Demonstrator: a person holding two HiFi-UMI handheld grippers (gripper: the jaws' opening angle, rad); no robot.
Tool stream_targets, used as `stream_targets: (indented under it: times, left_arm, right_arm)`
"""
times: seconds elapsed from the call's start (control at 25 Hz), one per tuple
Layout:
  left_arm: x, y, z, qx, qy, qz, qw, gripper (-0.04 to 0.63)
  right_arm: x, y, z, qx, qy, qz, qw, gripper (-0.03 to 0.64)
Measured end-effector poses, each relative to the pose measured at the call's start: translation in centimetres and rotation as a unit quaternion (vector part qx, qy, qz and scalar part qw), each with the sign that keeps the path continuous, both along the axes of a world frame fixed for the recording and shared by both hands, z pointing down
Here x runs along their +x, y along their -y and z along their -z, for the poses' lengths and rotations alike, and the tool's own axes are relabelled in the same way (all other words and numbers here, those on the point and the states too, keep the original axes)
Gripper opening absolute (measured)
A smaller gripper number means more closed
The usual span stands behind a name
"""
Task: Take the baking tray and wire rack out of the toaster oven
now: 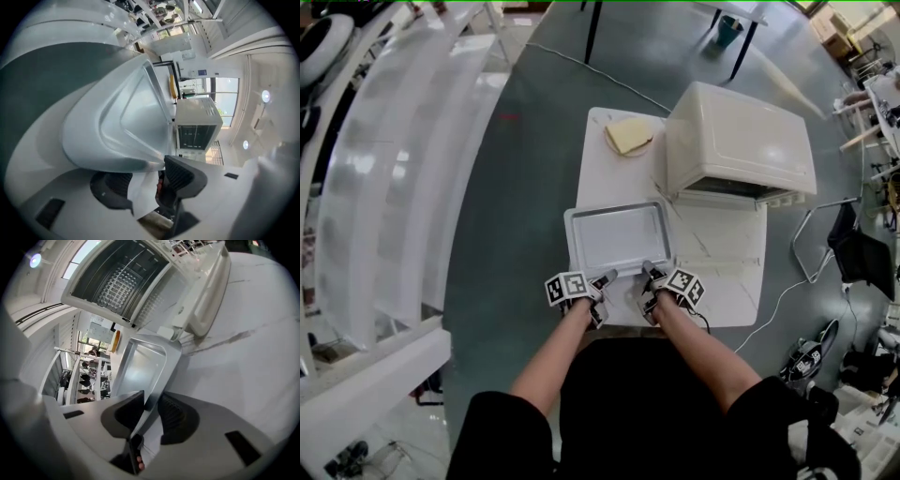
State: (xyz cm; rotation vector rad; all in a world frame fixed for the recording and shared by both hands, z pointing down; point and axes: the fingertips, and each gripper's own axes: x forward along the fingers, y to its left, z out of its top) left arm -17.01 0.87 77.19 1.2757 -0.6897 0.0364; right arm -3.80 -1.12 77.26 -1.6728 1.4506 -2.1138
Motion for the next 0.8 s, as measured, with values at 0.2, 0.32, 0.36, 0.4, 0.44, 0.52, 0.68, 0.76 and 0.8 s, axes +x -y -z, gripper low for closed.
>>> stream_targets:
  times: [0.2, 0.32, 0.36, 0.4, 0.44, 0.52, 0.68, 0.76, 0.8]
  left_arm:
    - [0.8, -1.3, 0.6, -0.013, -0.003, -0.036, 0.9993, 0.230]
    - [0.2, -1.2, 0.5, -0.020, 0.008, -0.020, 0.9996, 0.230]
    - [0.0, -1.1, 0.4, -0.021, 0.013, -0.012, 0.9996, 0.230]
    - [-0.2, -1.0, 0.3, -0.022, 0.015, -0.004, 0.9996, 0.230]
    - [-0.2, -0.9, 0.2, -0.024, 0.015, 0.005, 0.9996, 0.230]
    - [-0.3, -0.7, 0.1, -0.030, 0.012, 0.021, 0.9993, 0.230]
    - [-0.2, -0.1, -0.1, -0.030, 0.018, 0.030, 0.9990, 0.230]
    - [-0.3, 0.1, 0.0, -0.026, 0.021, 0.025, 0.9991, 0.230]
    - [-0.3, 0.1, 0.2, -0.025, 0.019, 0.024, 0.9992, 0.230]
  right_arm:
    - [0.0, -0.6, -0.8, -0.014, -0.004, 0.008, 1.000, 0.110]
    - [-0.4, -0.5, -0.8, -0.013, -0.011, 0.010, 1.000, 0.110]
    - [-0.5, -0.5, -0.8, -0.012, -0.014, 0.012, 1.000, 0.110]
    - [-0.5, -0.4, -0.8, -0.011, -0.017, 0.014, 1.000, 0.119]
    - [-0.5, -0.4, -0.9, -0.011, -0.018, 0.016, 1.000, 0.122]
    - [-0.5, -0.4, -0.9, -0.011, -0.019, 0.018, 1.000, 0.124]
    - [-0.4, -0.5, -0.8, -0.011, -0.016, 0.016, 1.000, 0.126]
    - [-0.6, -0.4, -0.6, -0.006, -0.013, 0.026, 1.000, 0.126]
    - [-0.8, -0.4, -0.5, -0.004, -0.012, 0.034, 0.999, 0.131]
